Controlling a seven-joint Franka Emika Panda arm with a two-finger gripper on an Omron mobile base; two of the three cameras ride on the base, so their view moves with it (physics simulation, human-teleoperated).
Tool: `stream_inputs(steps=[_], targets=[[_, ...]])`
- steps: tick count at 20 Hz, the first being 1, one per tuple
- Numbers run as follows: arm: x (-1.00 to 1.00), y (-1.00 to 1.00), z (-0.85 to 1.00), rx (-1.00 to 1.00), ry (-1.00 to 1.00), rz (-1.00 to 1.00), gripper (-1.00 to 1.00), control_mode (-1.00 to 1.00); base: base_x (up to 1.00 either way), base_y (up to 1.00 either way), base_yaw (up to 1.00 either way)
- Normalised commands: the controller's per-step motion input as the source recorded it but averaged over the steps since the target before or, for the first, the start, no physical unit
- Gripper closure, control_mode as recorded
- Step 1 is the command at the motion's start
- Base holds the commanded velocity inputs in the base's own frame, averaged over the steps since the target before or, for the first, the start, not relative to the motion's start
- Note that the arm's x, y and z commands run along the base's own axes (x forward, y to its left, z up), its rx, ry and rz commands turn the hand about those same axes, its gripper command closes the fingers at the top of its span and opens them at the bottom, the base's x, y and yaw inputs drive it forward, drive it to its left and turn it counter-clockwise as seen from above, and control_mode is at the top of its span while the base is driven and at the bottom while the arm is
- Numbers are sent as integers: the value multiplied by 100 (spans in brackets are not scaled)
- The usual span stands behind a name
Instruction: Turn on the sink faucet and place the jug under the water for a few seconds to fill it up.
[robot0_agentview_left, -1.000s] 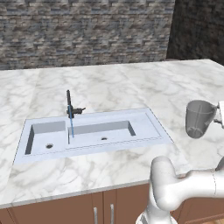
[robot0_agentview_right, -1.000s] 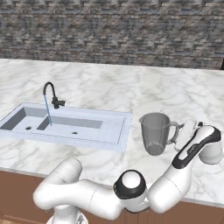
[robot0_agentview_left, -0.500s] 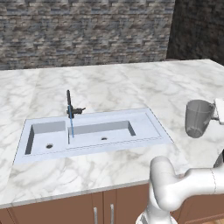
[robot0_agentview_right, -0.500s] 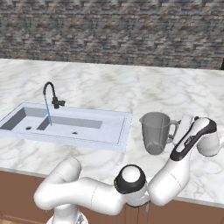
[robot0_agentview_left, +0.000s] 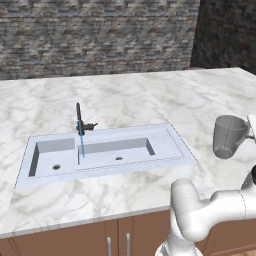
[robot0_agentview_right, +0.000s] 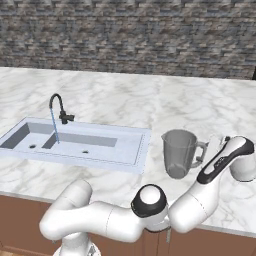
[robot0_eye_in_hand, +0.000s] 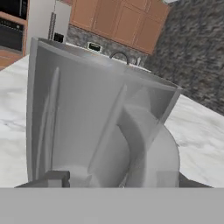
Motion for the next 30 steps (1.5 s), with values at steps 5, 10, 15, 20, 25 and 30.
stream_inputs(steps=[5,10,15,20,25,30], targets=[[-17,32,0,0,0,-2,100,-100,0,0,0],[0,54,3,0,0,-12,100,-100,0,0,0],[-1,81,43,0,-2,-21,100,-100,0,0,0],[-2,99,59,-1,-1,-22,100,-100,0,0,0],[-10,100,50,-5,0,-20,100,-100,0,0,0],[-3,100,12,-13,7,-13,100,-100,0,0,0]])
